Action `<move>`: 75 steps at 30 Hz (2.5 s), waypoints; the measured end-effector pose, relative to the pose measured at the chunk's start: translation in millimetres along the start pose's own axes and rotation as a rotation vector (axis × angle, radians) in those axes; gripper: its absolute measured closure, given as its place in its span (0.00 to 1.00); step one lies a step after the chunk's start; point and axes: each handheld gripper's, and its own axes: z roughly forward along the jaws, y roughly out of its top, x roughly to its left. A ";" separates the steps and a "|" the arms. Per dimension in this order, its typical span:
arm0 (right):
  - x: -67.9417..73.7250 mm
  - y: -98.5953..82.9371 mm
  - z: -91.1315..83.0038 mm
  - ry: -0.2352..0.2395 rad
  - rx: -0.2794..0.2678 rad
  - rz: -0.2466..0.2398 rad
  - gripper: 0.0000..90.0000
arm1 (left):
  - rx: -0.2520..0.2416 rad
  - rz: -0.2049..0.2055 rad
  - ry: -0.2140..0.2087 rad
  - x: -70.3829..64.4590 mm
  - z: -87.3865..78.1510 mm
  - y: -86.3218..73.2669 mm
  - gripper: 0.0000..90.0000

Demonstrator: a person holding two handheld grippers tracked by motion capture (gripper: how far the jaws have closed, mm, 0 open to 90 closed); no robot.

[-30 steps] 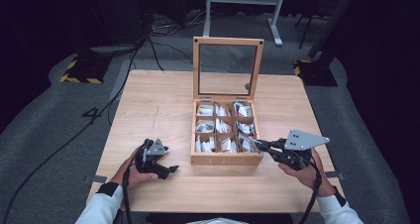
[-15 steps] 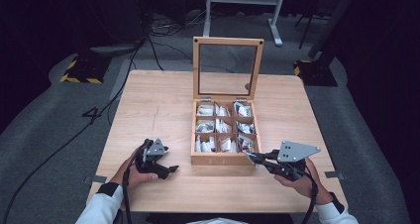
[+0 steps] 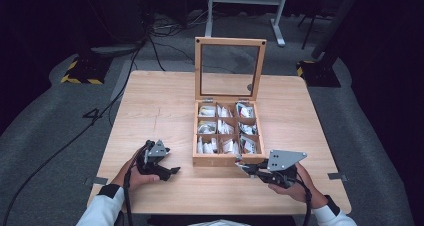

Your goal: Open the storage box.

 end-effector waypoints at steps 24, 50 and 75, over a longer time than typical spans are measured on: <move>2.5 -23.4 40.7 0.058 0.175 -0.012 0.96 | 0.000 0.000 0.000 0.0 0.0 0.0 0.20; 11.6 -28.8 53.6 0.088 0.219 -0.004 0.70 | 0.000 0.000 0.000 0.0 0.0 0.0 0.20; 8.7 -13.9 29.6 0.003 0.113 0.001 0.38 | 0.001 -0.003 0.001 0.1 0.0 0.0 0.19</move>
